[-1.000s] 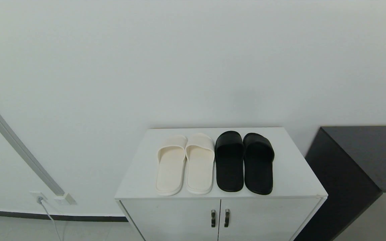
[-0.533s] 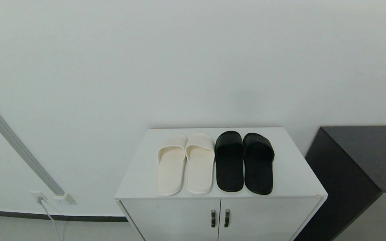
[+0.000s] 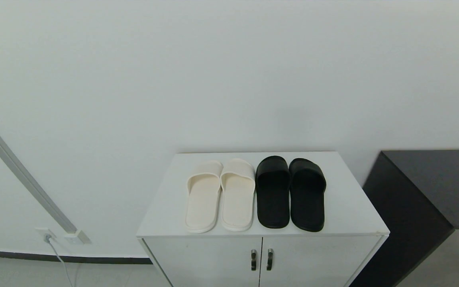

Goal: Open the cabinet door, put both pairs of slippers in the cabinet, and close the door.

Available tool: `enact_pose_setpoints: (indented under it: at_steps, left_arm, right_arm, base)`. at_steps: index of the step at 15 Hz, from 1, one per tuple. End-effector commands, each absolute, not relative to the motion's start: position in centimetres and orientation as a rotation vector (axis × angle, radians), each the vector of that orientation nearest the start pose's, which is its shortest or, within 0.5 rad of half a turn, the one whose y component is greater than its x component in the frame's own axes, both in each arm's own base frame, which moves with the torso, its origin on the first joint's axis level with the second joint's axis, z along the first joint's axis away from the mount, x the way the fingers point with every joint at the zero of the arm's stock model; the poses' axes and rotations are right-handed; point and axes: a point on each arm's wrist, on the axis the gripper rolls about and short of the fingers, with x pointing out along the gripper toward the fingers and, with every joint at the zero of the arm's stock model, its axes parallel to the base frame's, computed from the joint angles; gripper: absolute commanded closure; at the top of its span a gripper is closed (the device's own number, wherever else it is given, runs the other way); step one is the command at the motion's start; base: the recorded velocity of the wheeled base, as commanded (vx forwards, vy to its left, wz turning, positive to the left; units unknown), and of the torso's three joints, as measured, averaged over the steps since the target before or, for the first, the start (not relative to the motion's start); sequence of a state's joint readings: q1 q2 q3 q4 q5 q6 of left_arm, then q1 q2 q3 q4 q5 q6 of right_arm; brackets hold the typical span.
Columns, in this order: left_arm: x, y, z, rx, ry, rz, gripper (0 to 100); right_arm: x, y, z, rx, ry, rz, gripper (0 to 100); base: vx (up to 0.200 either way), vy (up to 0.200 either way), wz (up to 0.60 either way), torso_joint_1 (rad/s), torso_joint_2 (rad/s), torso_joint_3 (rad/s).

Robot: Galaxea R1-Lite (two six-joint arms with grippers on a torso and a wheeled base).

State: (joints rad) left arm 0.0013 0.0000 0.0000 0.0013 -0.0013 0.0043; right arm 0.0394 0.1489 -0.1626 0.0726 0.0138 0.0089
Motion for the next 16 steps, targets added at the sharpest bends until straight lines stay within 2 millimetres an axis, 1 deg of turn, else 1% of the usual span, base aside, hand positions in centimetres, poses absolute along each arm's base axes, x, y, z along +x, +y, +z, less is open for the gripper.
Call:
enact_pose_setpoints:
  at_steps: [1, 3, 4, 5, 8, 11, 14, 16]
  left_arm:
    - [-2.3, 0.0, 7.5, 0.005, 0.002, 0.0, 100]
    - [-2.3, 0.0, 7.5, 0.005, 0.002, 0.0, 100]
    - [-2.3, 0.0, 7.5, 0.005, 0.002, 0.0, 100]
    - [-2.3, 0.0, 7.5, 0.005, 0.002, 0.0, 100]
    - [-2.3, 0.0, 7.5, 0.005, 0.002, 0.0, 100]
    - [-2.3, 0.0, 7.5, 0.005, 0.002, 0.0, 100]
    - [-2.3, 0.0, 7.5, 0.005, 0.002, 0.0, 100]
    - [-2.3, 0.0, 7.5, 0.005, 0.002, 0.0, 100]
  right_arm:
    - [-1.3, 0.0, 11.3, 0.004, 0.137, 0.082, 0]
    - [-0.1, 0.1, 12.5, 0.006, 0.192, 0.11, 0]
    - [0.2, 0.2, 12.7, 0.007, 0.201, 0.119, 0]
    - [1.9, 0.3, 13.6, 0.01, 0.237, 0.148, 0]
    - [5.9, 1.0, 15.4, 0.008, 0.263, 0.217, 0]
    - [8.3, 2.0, 17.2, -0.006, 0.278, 0.28, 0]
    - [10.1, 3.9, 18.5, 0.005, 0.303, 0.333, 0]
    - [11.1, 5.9, 18.6, -0.003, 0.343, 0.356, 0]
  base:
    - [0.0, 0.0, 0.0, 0.0, 0.0, 0.0]
    - [0.0, 0.0, 0.0, 0.0, 0.0, 0.0]
    - [0.0, 0.0, 0.0, 0.0, 0.0, 0.0]
    - [0.0, 0.0, 0.0, 0.0, 0.0, 0.0]
    - [0.0, 0.0, 0.0, 0.0, 0.0, 0.0]
    - [0.0, 0.0, 0.0, 0.0, 0.0, 0.0]
    - [0.0, 0.0, 0.0, 0.0, 0.0, 0.0]
    - [0.0, 0.0, 0.0, 0.0, 0.0, 0.0]
